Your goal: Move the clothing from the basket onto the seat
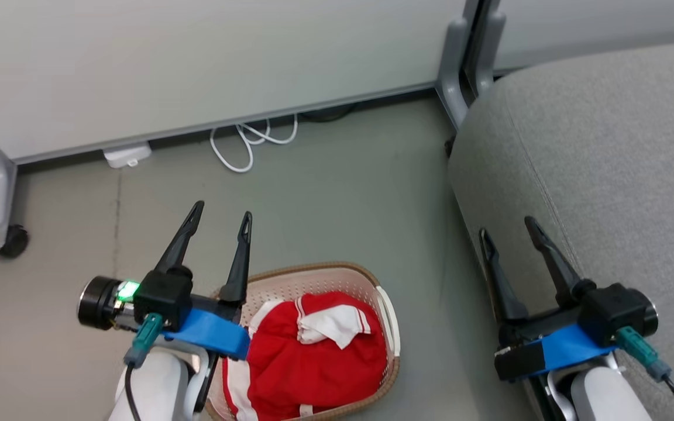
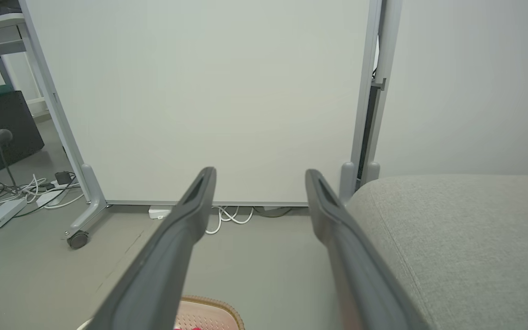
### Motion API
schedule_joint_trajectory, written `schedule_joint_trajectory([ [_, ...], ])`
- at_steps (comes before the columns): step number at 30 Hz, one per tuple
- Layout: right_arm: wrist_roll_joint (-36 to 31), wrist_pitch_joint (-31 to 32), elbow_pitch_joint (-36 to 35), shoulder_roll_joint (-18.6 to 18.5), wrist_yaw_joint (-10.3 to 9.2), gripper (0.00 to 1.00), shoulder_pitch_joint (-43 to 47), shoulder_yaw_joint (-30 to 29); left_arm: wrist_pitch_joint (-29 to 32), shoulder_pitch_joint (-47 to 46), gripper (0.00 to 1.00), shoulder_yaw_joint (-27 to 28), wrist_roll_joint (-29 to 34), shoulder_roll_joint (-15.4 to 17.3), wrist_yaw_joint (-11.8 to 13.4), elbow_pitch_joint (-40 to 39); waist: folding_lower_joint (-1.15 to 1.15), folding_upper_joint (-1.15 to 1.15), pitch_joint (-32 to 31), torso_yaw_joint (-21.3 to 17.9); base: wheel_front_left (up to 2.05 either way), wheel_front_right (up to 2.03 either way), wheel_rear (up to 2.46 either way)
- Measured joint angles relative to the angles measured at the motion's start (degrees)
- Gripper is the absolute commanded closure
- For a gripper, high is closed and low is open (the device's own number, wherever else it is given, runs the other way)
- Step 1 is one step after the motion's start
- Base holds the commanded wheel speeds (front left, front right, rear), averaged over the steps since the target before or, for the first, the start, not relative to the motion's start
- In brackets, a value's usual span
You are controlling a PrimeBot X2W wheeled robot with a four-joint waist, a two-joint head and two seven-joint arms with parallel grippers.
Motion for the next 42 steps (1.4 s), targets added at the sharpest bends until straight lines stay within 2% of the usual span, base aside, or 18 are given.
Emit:
schedule_joint_trajectory([
  [9,0.4,0.0,-2.4,0.0,0.00,0.00,-5.0,0.5,0.0,-10.3,0.00,-10.8,-2.0,5.7,-0.3,8.9,0.00,0.00,7.6,-3.4,0.00,0.00,0.00],
  [17,1.0,0.0,-4.2,0.0,0.00,0.00,-9.5,1.2,0.0,-18.5,0.00,-20.6,-5.2,9.0,-0.3,17.6,0.01,0.00,14.8,-6.3,0.00,0.00,0.00],
  [24,1.4,0.0,-6.2,-0.1,0.00,0.00,-13.3,1.8,0.0,-25.4,0.00,-30.2,-7.7,10.8,-0.3,26.0,0.01,0.00,21.2,-8.3,0.00,0.00,0.00],
  [29,1.6,0.0,-7.6,-0.1,0.00,0.00,-15.9,2.6,0.0,-30.2,0.00,-39.1,-9.6,12.0,-0.3,32.5,0.01,0.00,25.8,-9.5,0.00,0.00,0.00],
  [37,2.0,0.0,-9.4,-0.1,0.00,0.00,-18.9,3.3,0.8,-37.4,0.00,-53.9,-14.2,12.4,-0.3,42.9,0.01,0.00,32.7,-11.3,0.00,0.00,0.00],
  [42,1.8,0.0,-10.8,-0.1,0.00,0.00,-19.9,3.2,2.1,-41.5,0.00,-60.0,-17.2,12.3,-0.3,46.6,0.01,0.00,36.6,-12.0,0.00,0.00,0.00],
])
